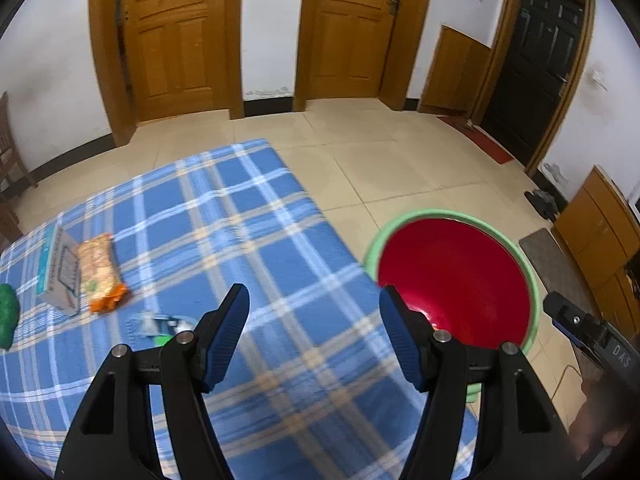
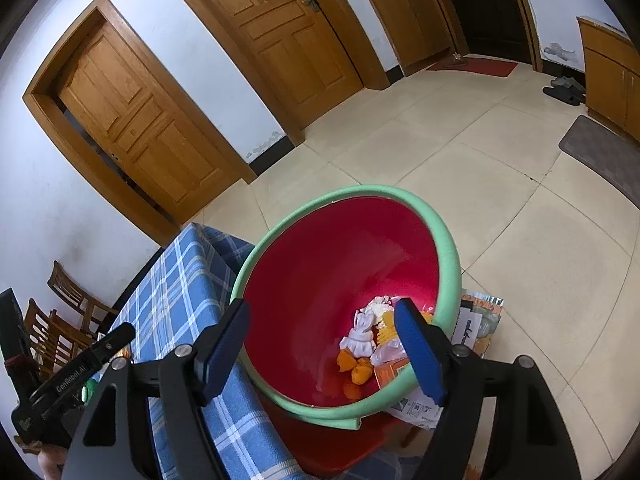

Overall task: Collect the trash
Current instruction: 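Move both open grippers back over the table items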

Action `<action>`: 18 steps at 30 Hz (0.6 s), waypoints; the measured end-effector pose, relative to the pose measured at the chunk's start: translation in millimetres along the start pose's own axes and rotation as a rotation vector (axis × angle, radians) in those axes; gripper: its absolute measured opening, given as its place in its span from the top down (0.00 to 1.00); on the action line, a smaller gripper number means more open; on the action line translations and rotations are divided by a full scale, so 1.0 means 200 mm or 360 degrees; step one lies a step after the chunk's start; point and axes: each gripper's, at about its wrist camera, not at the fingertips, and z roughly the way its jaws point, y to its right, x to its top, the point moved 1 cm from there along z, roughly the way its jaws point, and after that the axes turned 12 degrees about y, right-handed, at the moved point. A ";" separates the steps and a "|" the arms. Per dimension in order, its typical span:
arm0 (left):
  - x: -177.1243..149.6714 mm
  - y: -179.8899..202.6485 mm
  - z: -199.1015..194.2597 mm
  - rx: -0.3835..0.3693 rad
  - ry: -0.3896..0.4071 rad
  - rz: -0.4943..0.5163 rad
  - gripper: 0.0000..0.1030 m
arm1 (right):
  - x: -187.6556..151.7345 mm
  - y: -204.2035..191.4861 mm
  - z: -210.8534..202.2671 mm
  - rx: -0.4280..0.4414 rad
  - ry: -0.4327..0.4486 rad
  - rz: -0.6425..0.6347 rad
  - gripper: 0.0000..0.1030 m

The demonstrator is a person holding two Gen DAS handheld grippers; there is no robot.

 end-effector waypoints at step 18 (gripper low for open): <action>0.00 -0.55 -0.07 0.0222 0.0068 -0.0215 0.35 | -0.06 -0.16 0.04 -0.0027 -0.0072 -0.0102 0.25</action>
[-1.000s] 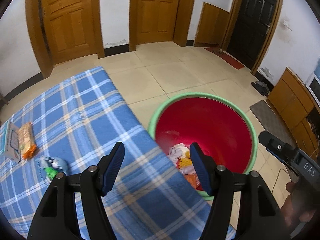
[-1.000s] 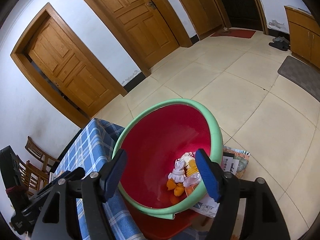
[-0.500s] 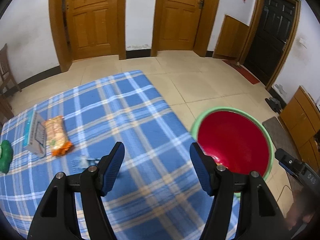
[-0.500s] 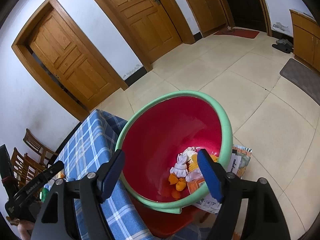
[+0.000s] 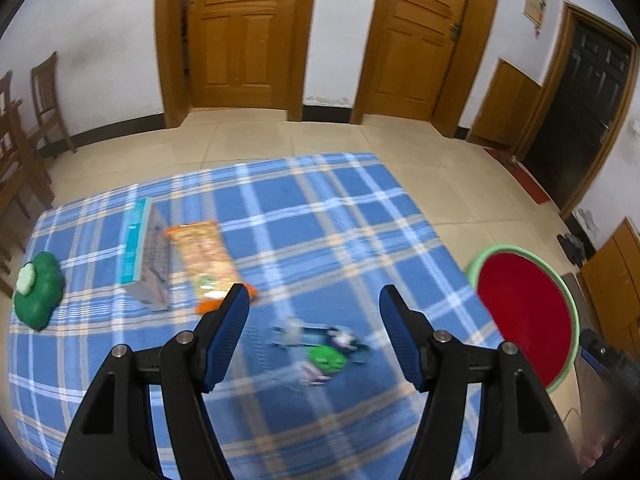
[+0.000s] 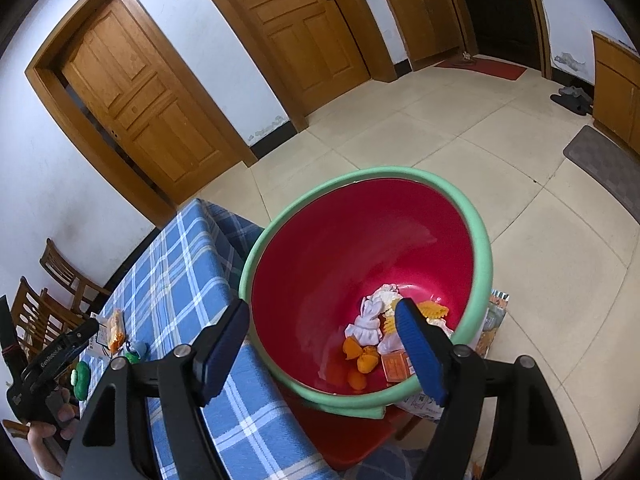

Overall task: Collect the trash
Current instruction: 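Move both open grippers back over the table items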

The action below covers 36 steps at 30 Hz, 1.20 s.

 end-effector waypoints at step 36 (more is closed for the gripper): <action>-0.05 -0.66 0.25 0.0242 -0.0020 -0.0362 0.41 | -0.12 -0.85 0.41 0.0230 -0.0174 -0.0450 0.25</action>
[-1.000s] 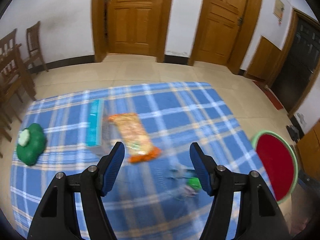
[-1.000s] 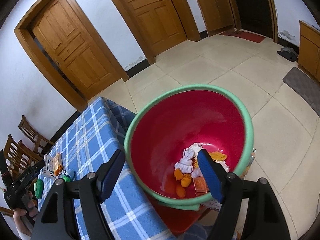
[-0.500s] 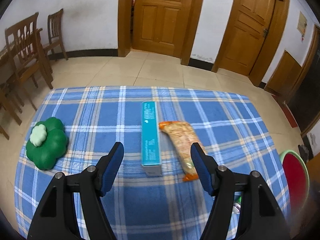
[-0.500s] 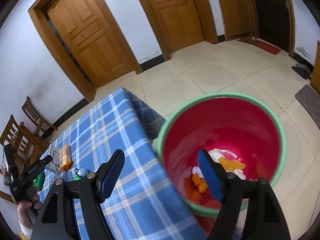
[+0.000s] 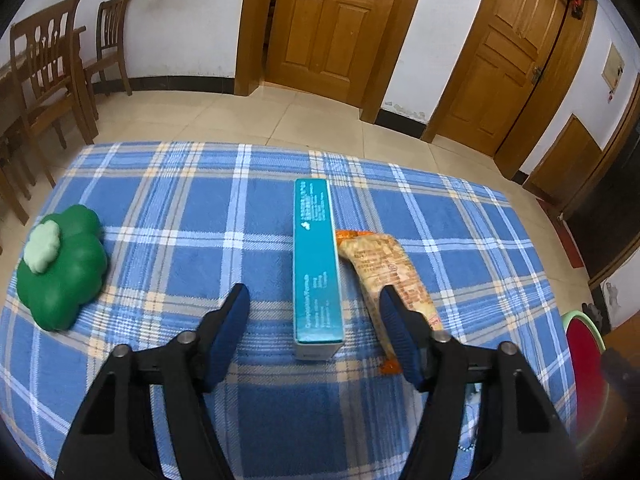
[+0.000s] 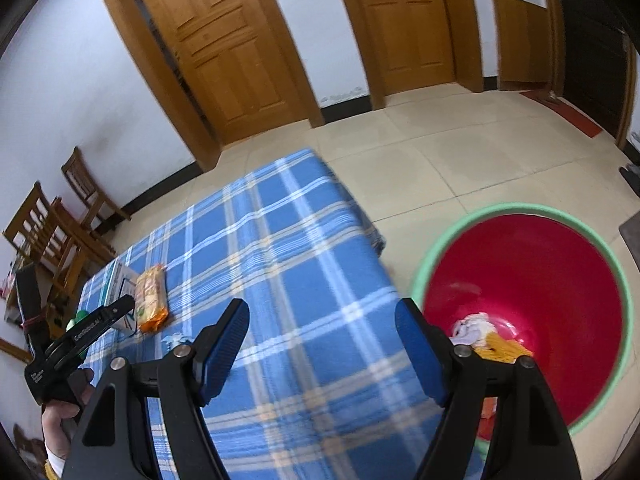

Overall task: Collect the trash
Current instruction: 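Move both open grippers back over the table items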

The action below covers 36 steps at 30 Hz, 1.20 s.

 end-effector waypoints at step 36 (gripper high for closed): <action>-0.21 -0.02 -0.28 -0.0082 -0.0061 -0.0045 0.82 | -0.23 -0.17 0.05 0.0168 -0.0172 0.0001 0.25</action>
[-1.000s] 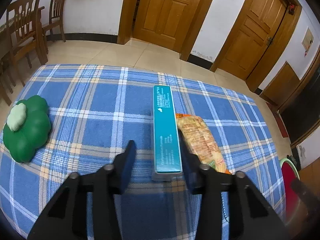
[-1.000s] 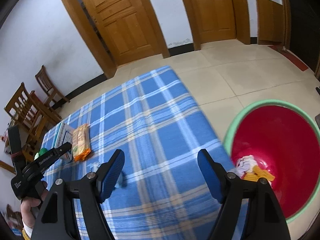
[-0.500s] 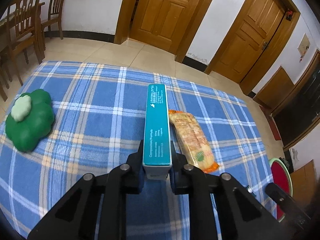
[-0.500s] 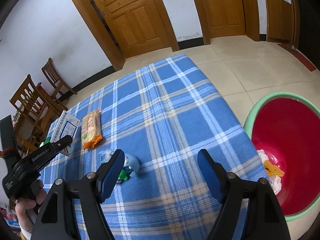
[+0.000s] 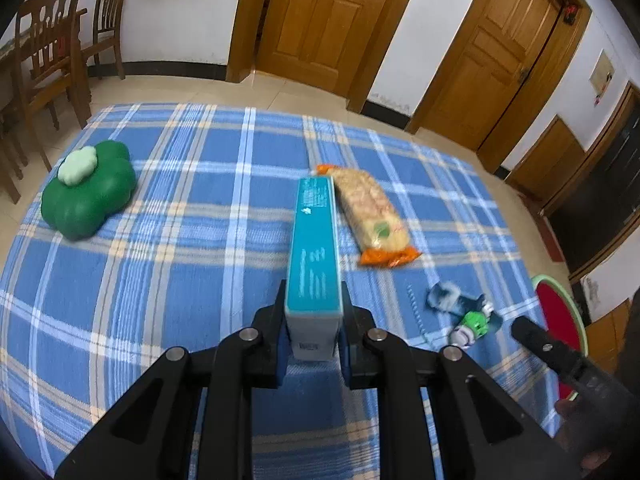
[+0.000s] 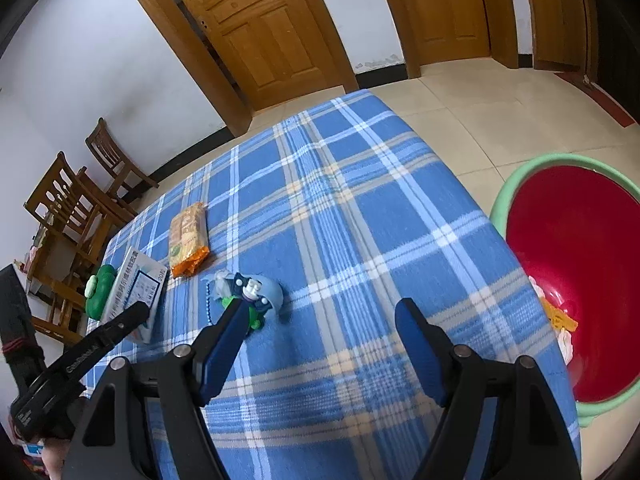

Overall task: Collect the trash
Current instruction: 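Move both open grippers back over the table items, then grasp the teal box with the left gripper while the right grasps the green toy figure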

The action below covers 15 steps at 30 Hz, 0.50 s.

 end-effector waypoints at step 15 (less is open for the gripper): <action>-0.01 -0.01 0.09 0.0030 -0.0053 -0.0002 0.79 | -0.05 -0.06 -0.03 0.0021 -0.0034 -0.0017 0.27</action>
